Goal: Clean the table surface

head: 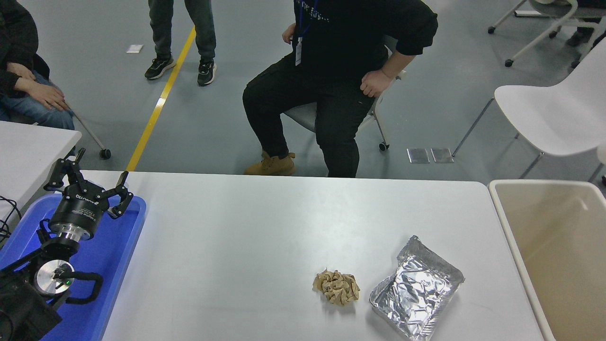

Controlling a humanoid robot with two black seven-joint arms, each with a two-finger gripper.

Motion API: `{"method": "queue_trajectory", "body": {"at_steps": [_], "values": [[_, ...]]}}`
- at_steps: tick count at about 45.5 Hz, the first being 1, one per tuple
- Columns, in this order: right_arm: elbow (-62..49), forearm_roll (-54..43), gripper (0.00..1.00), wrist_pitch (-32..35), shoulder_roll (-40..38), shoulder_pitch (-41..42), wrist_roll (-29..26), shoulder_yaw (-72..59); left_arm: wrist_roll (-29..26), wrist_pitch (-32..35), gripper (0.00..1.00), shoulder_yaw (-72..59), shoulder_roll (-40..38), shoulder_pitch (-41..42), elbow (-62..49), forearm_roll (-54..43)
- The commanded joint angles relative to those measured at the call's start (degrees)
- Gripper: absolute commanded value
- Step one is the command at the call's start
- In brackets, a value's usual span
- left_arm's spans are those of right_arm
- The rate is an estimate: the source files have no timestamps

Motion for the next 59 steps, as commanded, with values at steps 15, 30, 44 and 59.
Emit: {"method": "queue_trajectory", "body": {"at_steps": [15,30,44,59], "values": [[-3.8,3.5,0.0,-0.3,5.1,-8.9,-16.2,2.6,0.0,0.0,1.0,0.0,-0.1,0.0,0.0,0.0],[-3.8,3.7,0.0,-2.8,13.2,-13.7,-18.5,5.2,0.0,0.0,1.0,0.0,0.0,0.0,0.0,0.0],[-3.9,3.5,0.0,-12.1,22.6,-14.7,-23.0,5.3,0.0,0.0,1.0,0.0,-0.1,0.0,0.0,0.0],[-4.7,3.7,0.0,-14.9,26.8,-14.9,-27.2,5.2,0.0,0.0,1.0,0.0,0.0,0.0,0.0,0.0]]}}
